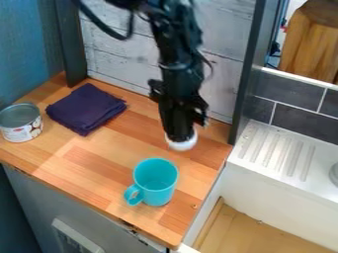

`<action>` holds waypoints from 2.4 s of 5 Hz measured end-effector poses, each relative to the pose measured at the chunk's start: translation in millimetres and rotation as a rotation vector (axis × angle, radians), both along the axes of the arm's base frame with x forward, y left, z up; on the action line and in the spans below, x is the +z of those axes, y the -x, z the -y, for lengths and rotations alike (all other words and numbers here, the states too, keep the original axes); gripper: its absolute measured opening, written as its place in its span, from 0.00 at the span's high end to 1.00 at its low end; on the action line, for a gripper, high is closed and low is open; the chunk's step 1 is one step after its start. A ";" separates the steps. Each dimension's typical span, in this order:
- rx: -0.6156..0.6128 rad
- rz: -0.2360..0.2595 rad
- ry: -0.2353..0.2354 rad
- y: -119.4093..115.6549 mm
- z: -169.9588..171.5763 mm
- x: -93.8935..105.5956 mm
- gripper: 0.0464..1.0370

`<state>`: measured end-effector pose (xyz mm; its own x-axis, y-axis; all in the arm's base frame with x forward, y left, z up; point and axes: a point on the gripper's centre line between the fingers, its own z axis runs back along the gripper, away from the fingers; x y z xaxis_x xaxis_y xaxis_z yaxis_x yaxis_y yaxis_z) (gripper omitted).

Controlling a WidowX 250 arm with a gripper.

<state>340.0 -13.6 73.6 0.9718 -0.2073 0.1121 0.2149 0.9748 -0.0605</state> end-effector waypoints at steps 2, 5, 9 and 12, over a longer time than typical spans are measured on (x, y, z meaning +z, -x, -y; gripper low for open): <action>0.339 -0.103 -0.117 77.8 -74.8 -3.2 0.78; 0.409 -0.185 -0.106 103.9 -117.5 -48.8 0.78; 0.404 -0.125 -0.062 89.5 -127.0 -45.0 0.46; 0.199 0.084 -0.083 56.1 -55.3 23.0 0.04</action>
<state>283.9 41.7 96.6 0.9825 -0.0240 0.1849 0.0186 0.9993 0.0312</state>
